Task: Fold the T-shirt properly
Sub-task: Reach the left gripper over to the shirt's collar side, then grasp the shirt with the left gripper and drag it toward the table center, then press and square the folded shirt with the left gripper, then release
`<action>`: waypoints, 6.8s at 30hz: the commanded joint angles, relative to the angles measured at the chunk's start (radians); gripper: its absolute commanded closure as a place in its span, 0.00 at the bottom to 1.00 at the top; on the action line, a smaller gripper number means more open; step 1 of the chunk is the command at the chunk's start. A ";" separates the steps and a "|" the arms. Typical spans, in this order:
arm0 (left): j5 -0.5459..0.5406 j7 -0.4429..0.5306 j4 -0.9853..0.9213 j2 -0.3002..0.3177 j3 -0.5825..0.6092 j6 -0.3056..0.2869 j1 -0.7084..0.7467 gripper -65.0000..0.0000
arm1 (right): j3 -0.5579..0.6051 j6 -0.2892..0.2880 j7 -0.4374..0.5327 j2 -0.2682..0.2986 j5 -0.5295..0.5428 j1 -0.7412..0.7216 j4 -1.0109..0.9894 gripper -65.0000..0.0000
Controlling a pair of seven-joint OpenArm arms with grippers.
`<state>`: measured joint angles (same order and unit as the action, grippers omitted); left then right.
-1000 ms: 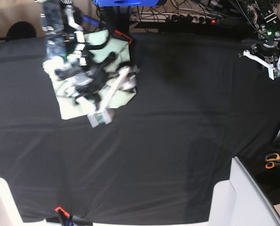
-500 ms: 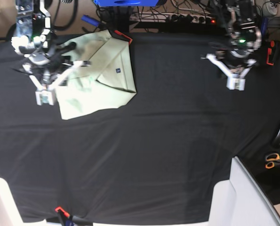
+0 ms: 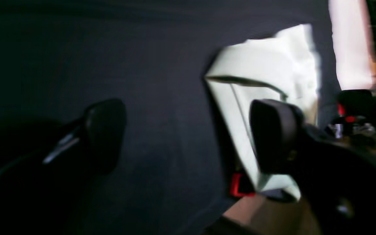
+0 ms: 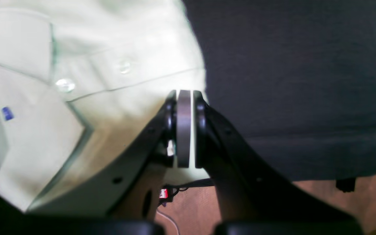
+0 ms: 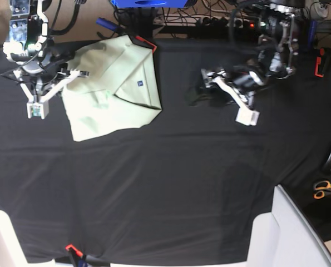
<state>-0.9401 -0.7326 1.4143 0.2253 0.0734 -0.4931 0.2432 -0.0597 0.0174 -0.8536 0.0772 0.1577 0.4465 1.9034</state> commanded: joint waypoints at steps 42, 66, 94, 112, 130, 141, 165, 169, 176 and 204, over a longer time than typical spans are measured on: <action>-0.012 -0.018 -0.502 -0.178 0.483 0.003 -0.362 0.00 | -0.009 0.000 0.024 0.002 0.000 0.010 0.012 0.97; -0.017 -0.018 -0.531 -0.159 0.477 0.001 -0.442 1.00 | -0.009 0.000 0.024 0.002 0.000 0.011 0.012 0.97; 0.530 -0.310 -0.493 -0.034 0.676 0.001 -0.761 1.00 | -0.009 0.000 0.024 0.002 0.000 0.004 0.012 0.97; 1.446 -0.023 -0.613 -0.340 0.671 0.001 -0.772 1.00 | -0.009 0.000 0.024 0.002 0.000 0.013 0.012 0.97; 1.452 0.089 -0.625 -0.369 0.673 0.001 -0.832 1.00 | -0.009 0.000 0.024 0.002 0.000 0.011 0.011 0.97; 1.453 0.092 -0.626 -0.367 0.684 0.001 -0.853 1.00 | -0.006 0.000 0.024 0.002 0.000 0.010 0.011 0.97; 1.455 0.164 -0.679 -0.382 0.714 -0.003 -0.867 1.00 | -0.006 0.000 0.024 0.002 0.000 -0.010 -0.018 0.97; 1.453 0.164 -0.679 -0.379 0.828 0.000 -0.867 1.00 | -0.006 0.000 0.024 0.002 0.000 -0.013 -0.020 0.97; 1.452 0.153 -0.679 -0.381 0.856 0.001 -0.887 0.56 | -0.004 0.000 0.024 0.002 0.000 -0.013 -0.023 0.97; 1.443 -0.052 -0.045 -0.337 0.339 -0.003 -0.644 1.00 | 0.028 -0.093 0.024 0.006 0.000 -0.039 -0.025 0.97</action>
<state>0.5007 -0.7811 1.3575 -0.1078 0.4088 -0.4984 -0.3790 -0.0345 -0.0765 -0.8455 0.0830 0.1478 0.4114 1.8622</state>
